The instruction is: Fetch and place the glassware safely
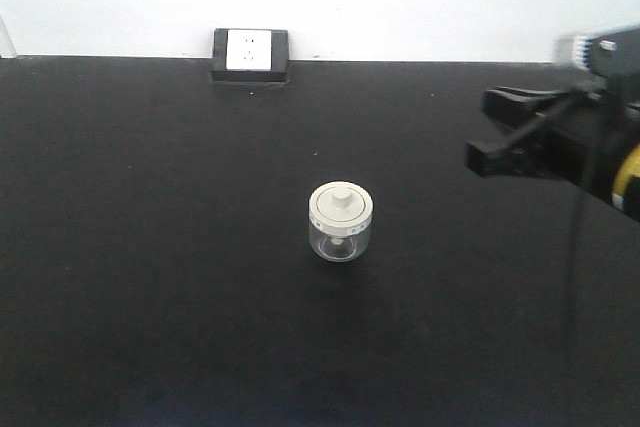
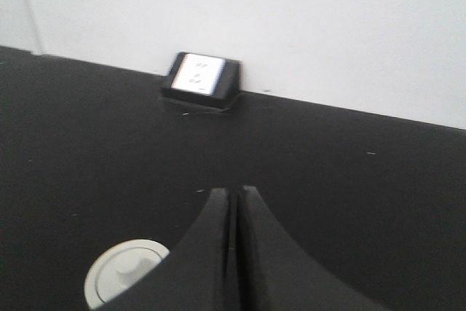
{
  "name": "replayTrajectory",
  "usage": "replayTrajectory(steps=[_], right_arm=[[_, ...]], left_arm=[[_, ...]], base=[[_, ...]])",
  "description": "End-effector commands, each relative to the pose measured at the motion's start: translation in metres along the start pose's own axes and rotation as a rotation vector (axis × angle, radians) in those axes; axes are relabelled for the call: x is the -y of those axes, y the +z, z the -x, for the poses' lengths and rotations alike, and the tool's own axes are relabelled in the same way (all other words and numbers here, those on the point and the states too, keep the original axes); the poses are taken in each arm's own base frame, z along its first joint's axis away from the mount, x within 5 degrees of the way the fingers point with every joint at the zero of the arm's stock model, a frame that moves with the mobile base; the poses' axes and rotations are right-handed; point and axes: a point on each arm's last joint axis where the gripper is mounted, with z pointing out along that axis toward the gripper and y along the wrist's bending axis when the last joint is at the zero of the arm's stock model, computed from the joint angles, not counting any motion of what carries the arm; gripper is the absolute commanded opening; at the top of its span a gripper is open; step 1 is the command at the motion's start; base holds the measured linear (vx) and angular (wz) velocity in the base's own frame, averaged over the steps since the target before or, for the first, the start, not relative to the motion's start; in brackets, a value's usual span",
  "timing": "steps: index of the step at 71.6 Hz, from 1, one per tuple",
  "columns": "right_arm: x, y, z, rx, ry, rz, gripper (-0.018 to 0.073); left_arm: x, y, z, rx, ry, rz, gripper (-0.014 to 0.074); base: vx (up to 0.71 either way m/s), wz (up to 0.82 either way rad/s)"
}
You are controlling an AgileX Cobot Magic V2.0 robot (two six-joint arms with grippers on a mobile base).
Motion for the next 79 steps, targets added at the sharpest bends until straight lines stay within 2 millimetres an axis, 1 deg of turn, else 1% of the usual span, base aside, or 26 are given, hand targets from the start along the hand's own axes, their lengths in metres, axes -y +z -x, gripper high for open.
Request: replayTrajectory(steps=[1,8,16,24,31,41,51,79], right_arm=[[0.001,-0.035,0.012,0.078,0.005,-0.056,-0.0004],[0.003,-0.065,0.007,0.098,0.003,-0.126,-0.0004],[0.002,-0.091,-0.002,0.139,-0.014,-0.148,-0.0004],[-0.001,-0.112,-0.011,0.186,-0.026,-0.150,-0.0004],[-0.003,-0.125,-0.020,0.214,-0.028,-0.151,-0.0004],[-0.004,-0.134,-0.030,0.229,-0.028,-0.161,-0.0004],[-0.001,-0.140,-0.031,0.229,-0.027,-0.200,-0.0004],[0.000,-0.140,-0.032,0.223,-0.026,-0.208,-0.0004]], left_arm=[[0.002,0.002,0.014,0.083,-0.019,-0.024,-0.0007],[0.002,0.002,0.014,0.083,-0.019,-0.024,-0.0007],[0.002,0.002,0.014,0.083,-0.019,-0.024,-0.0007],[0.002,0.002,0.014,0.083,-0.019,-0.024,-0.0007],[0.002,0.002,0.014,0.083,-0.019,-0.024,-0.0007],[0.002,0.002,0.014,0.083,-0.019,-0.024,-0.0007],[0.002,0.002,0.014,0.083,-0.019,-0.024,-0.0007],[0.002,0.002,0.014,0.083,-0.019,-0.024,-0.0007]], base=[[0.00,0.00],[0.00,0.00],[0.00,0.00],[0.00,0.00],[0.00,0.00],[0.00,0.00],[0.00,0.00],[0.00,0.00]])
